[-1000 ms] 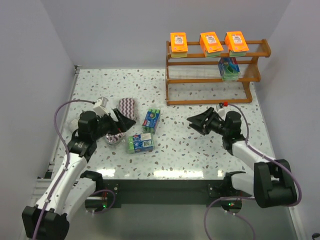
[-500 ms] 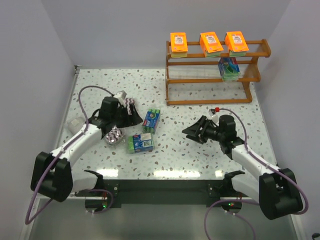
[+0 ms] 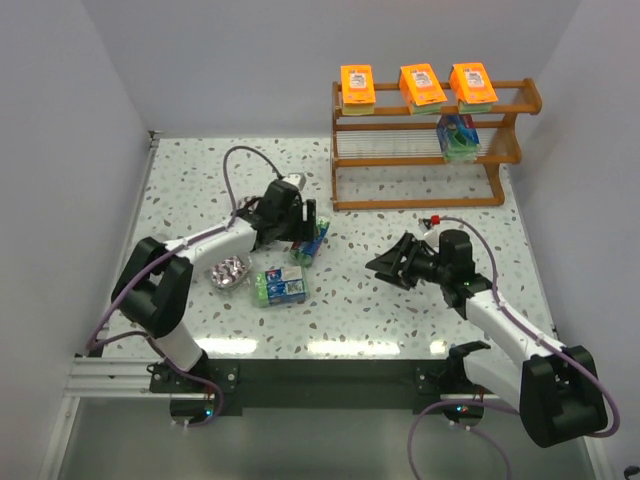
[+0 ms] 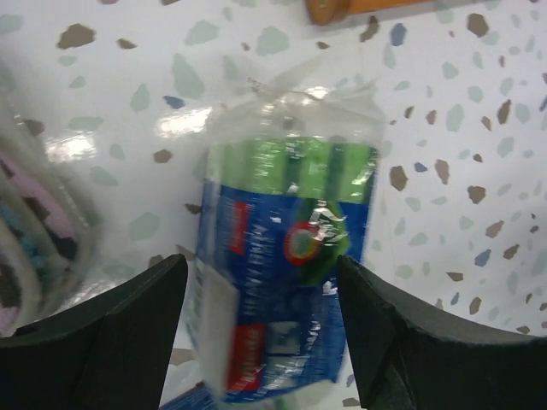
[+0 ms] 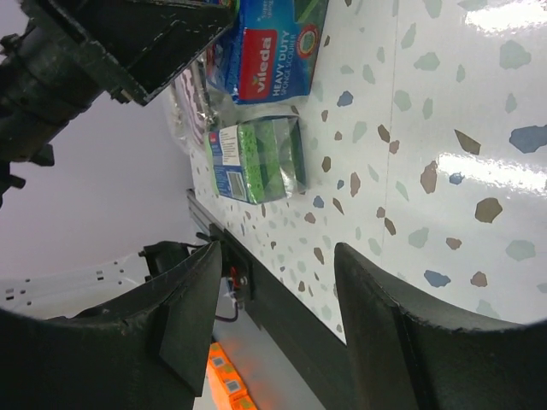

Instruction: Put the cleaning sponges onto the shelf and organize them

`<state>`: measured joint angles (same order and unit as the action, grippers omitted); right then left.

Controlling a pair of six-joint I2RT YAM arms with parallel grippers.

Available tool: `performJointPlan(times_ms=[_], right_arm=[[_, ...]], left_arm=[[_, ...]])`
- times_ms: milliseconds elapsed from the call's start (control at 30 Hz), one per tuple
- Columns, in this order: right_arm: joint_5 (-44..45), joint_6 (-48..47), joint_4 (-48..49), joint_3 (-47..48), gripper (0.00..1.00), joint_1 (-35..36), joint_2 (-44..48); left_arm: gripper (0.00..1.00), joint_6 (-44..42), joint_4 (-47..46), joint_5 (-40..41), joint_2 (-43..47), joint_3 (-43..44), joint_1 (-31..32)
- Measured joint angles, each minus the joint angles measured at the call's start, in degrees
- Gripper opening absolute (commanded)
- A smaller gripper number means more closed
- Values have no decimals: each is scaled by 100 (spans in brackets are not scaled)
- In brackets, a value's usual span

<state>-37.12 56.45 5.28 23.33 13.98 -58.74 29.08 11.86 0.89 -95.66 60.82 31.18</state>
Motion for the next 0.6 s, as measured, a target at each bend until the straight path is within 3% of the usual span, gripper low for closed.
performJointPlan(times_ms=[267,600], right_arm=[[61,-50,-162,0,59,0,0],[553,-195,-896,37,59,0,208]], left_arm=[[75,85,-81,39,-28,382,1034],[74,603,-402,-479,-229,256,1528]])
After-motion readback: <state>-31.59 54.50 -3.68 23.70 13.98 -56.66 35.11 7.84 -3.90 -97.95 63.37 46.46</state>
